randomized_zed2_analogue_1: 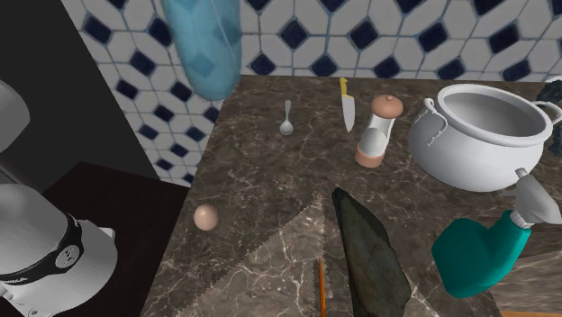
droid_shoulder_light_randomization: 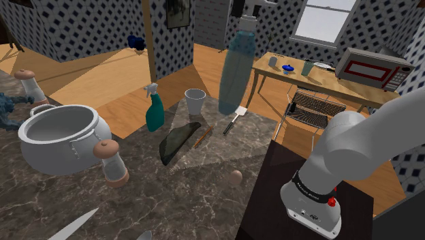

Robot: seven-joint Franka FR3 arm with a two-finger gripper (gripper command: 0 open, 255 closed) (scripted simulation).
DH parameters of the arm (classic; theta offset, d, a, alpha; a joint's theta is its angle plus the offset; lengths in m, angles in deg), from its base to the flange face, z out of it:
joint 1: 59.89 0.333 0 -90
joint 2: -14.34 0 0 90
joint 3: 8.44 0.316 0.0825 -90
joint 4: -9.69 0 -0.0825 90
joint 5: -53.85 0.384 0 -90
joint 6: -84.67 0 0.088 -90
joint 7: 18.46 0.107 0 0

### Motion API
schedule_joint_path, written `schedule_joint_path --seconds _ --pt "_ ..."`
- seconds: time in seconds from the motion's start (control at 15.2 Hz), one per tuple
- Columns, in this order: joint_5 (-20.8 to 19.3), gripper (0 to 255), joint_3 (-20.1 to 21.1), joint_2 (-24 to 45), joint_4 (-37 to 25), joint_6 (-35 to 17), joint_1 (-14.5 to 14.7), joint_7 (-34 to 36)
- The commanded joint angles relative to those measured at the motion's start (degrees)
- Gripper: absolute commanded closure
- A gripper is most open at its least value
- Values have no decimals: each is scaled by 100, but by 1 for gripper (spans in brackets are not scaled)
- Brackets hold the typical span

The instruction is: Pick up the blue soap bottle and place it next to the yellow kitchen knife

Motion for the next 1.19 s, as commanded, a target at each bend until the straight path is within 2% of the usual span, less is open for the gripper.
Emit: schedule_joint_path --seconds 0.0,0.53,1.12 --pt "52 255 167 51 134 -230 27 148" --pt "204 255 939 431 823 -1465 154 756" --pt "43 255 1849 1424 1020 -2798 264 1539"
